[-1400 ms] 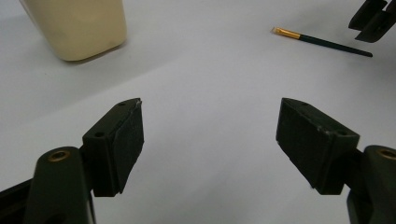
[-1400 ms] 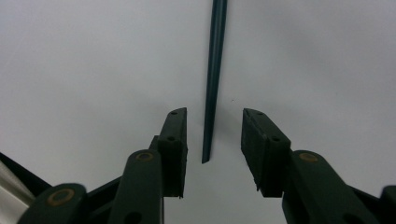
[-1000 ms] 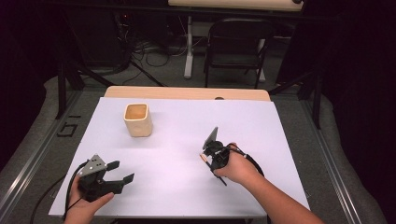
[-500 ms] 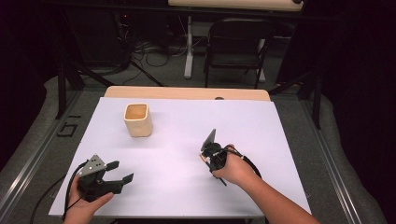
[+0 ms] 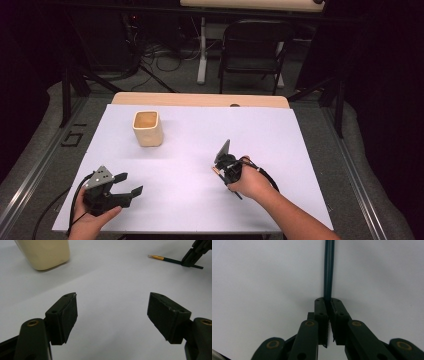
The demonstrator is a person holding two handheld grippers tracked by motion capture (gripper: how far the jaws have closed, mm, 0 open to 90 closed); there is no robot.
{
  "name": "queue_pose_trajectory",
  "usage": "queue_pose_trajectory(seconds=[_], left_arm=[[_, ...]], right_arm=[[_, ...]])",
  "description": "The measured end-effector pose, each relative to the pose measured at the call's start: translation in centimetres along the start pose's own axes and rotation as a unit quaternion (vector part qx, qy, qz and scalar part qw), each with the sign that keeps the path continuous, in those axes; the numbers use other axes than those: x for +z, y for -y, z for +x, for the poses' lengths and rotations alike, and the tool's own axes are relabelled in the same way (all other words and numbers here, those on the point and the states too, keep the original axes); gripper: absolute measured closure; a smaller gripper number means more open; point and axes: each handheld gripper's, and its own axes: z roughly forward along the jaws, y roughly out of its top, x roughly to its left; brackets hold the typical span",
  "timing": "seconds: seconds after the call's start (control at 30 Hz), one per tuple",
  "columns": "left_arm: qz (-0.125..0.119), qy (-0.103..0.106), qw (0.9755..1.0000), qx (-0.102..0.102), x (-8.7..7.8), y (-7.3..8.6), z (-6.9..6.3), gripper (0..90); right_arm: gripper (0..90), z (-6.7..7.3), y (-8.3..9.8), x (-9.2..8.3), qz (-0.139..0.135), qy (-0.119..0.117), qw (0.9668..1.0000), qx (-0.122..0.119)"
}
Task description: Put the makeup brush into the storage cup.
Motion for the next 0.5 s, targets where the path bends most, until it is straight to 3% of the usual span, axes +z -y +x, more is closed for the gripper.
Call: queue_pose_trajectory(seconds=[0.27,0.33,0.4,0.5], left_arm=[[0.000,-0.001,1.0000,0.000,0.00,0.00,0.01,24.5],[0.001,-0.001,1.0000,0.001,0.03,0.01,0.02,24.5],[0.001,-0.001,1.0000,0.001,0.05,0.01,0.03,24.5],[0.001,0.000,1.0000,0.001,0.06,0.02,0.02,24.5]], right_arm=[[84.7,0.06,0.01,0.01,0.000,0.000,1.0000,0.002],[84.7,-0.08,-0.15,-0.27,0.019,0.001,0.9998,-0.010],[84.7,0.11,0.03,0.04,-0.002,-0.004,1.0000,0.007],[84.7,0.05,-0.03,-0.09,0.007,-0.002,1.0000,0.001]])
